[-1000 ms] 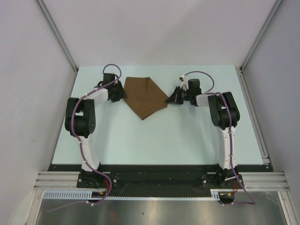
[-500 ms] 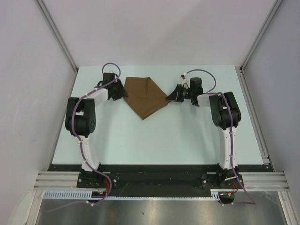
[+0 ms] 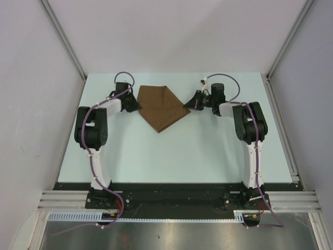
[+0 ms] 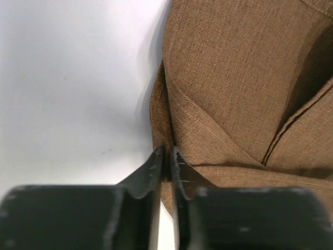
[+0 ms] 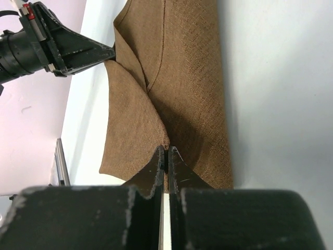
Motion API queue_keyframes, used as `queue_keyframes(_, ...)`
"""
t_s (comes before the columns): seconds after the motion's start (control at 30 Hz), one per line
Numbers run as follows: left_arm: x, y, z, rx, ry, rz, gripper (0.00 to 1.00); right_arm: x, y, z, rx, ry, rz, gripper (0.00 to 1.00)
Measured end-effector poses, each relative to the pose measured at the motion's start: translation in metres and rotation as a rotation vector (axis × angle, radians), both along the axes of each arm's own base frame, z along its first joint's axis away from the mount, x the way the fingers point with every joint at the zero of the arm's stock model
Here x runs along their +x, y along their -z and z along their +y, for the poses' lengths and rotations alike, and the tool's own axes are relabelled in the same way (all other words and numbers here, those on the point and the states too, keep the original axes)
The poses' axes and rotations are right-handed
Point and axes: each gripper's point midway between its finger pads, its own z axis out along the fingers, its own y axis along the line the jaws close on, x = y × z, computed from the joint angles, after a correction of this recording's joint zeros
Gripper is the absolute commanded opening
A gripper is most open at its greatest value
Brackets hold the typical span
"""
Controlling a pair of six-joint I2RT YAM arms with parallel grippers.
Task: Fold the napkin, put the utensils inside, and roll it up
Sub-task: Fold the napkin
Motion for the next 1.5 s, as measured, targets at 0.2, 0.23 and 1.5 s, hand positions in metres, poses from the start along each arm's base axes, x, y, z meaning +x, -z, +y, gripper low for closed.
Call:
queue_keyframes(0.2, 0.003, -0.003, -0.006, -0.021, 0.014, -0.013, 0.0, 0.001, -0.001, 0.0, -0.002, -0.005, -0.022, 0.0)
queue_keyframes(0.23, 0.004, -0.005, -0.006, -0.024, 0.014, -0.016, 0.0, 0.002, -0.001, 0.0, -0.004, -0.007, -0.027, 0.0)
queue_keyframes(1.5, 0.022, -0.031, -0.005, 0.0, -0.004, -0.058, 0.95, 0.028, -0.003, -0.021, -0.104, -0.002, -0.119, 0.7)
